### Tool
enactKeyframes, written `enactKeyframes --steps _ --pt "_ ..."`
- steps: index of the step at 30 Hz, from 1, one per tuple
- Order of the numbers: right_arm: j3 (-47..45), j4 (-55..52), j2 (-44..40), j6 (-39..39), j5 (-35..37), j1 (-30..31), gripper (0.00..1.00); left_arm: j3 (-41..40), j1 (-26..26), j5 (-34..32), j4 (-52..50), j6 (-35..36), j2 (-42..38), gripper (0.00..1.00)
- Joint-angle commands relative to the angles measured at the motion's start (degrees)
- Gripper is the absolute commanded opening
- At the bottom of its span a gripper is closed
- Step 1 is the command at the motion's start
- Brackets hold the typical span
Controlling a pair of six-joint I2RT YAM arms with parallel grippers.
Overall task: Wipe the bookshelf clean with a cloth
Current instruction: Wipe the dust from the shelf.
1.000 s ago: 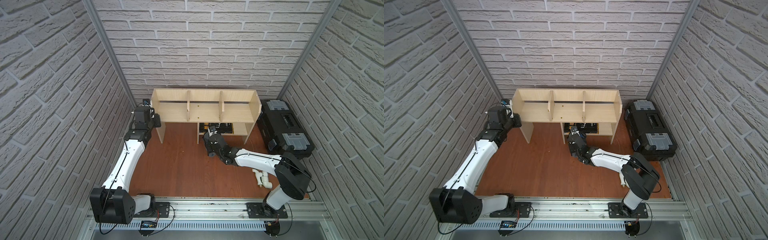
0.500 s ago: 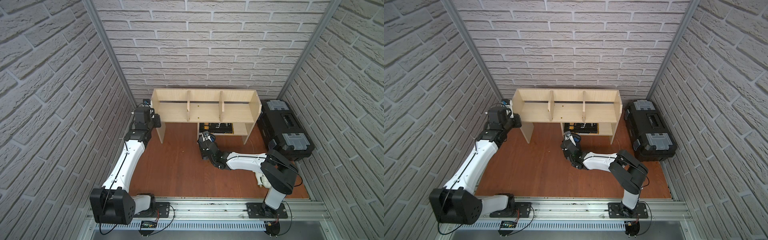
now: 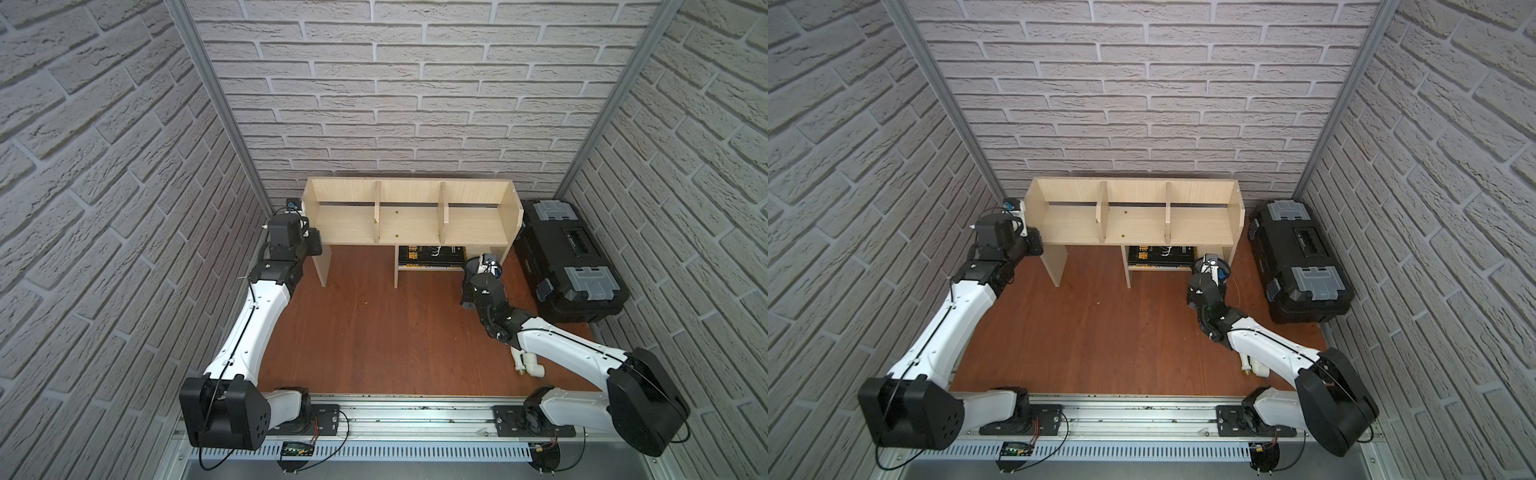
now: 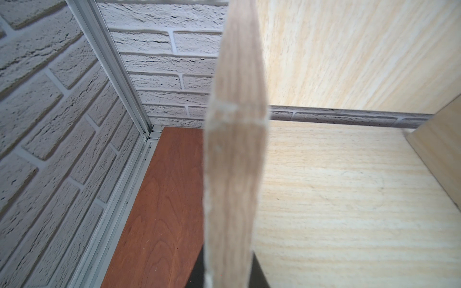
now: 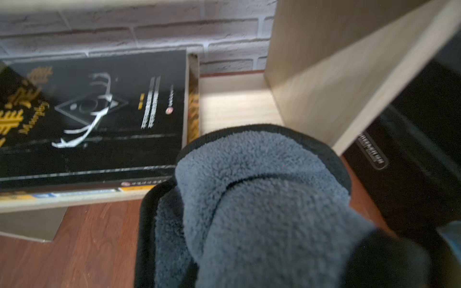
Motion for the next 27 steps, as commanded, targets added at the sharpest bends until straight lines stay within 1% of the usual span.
enactKeyframes --steps 1,4,7,9,11,13,18,21,25,27 --pt "2.05 -5.93 -6.03 -2.45 -1.12 -3.75 0.03 -1.07 -0.53 -0.45 1.77 0.43 -0.76 0.00" --pt "4.56 -9.87 -9.41 -4.07 -2.24 -6.17 0.03 -1.04 -0.54 -0.19 1.72 0.43 -0.71 0.00" --pt "6.14 -11.02 -10.28 -5.61 -3.92 -8.52 0.03 -1.11 -0.51 0.00 1.82 0.42 -0.70 0.00" --pt "6.25 -11.02 -8.95 -5.38 -6.92 -11.06 0.03 -1.16 -0.53 0.04 1.93 0.51 -0.75 0.00" --pt "5.79 -10.63 -6.70 -4.33 -11.77 -13.81 0.02 -1.25 -0.56 0.00 1.93 0.62 -0.84 0.00" --pt "4.26 -8.96 -4.57 -3.60 -15.18 -15.24 0.03 -1.24 -0.58 -0.10 1.96 0.69 -0.81 0.00" --pt "-3.03 -3.25 -3.03 -0.65 -16.70 -16.08 0.03 -1.30 -0.52 -0.10 2.03 0.78 -0.71 0.00" --pt "-5.69 -1.37 -2.64 0.58 -17.30 -16.12 0.03 -1.25 -0.52 0.19 2.06 0.78 -0.59 0.00" --pt "-4.09 -2.71 -3.85 -0.64 -17.54 -16.13 0.03 -1.25 -0.51 0.31 2.08 0.69 -0.47 0.00" --pt "-1.49 -4.54 -4.48 -2.06 -18.17 -16.10 0.03 -1.34 -0.55 0.18 2.13 0.78 -0.54 0.00"
